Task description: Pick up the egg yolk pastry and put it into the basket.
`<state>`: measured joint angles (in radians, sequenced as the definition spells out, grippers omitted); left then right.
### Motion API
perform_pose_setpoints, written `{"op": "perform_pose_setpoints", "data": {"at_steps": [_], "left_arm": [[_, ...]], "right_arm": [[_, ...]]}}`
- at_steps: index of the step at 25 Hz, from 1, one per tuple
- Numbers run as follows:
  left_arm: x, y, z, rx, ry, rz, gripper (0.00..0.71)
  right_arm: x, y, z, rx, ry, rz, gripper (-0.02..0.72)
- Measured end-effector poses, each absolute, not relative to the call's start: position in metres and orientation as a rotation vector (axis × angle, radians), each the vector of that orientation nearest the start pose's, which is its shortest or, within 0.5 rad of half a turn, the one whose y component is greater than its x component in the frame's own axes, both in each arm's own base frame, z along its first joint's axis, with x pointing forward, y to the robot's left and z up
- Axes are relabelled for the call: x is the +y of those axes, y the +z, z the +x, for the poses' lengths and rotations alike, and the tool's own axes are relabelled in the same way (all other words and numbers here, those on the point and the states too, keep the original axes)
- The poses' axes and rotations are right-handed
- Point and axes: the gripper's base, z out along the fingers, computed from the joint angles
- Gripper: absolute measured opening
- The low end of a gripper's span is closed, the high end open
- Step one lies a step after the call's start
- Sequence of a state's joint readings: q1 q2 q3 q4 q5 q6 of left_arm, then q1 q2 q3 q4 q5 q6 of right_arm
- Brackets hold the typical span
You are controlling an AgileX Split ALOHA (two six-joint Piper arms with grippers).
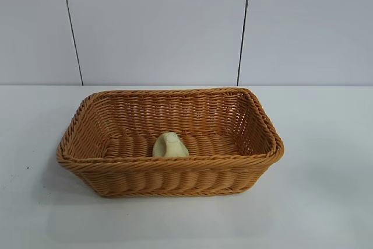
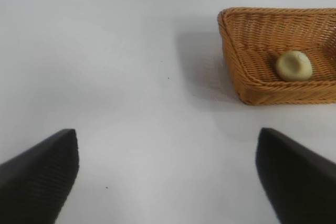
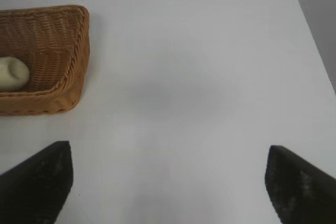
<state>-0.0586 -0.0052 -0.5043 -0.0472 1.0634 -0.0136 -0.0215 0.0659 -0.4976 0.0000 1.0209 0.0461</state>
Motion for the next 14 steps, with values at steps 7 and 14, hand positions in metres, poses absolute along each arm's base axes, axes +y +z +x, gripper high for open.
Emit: {"op": "perform_pose_setpoints", "data": {"at_steps": [7,14], "left_arm": [[-0.0034,0.2783,-0.0066,2.038,-0.103,0.048,0.675],[-0.0034,0.2783,-0.0066,2.038,-0.103,0.048,0.675]], "right_arm": [[0.0001,0.2794,-0.0035,2.004,0.016,0.068,0.694],[0.0001,0.2794,-0.0036,2.003,0.016,0.068,0.694]]}}
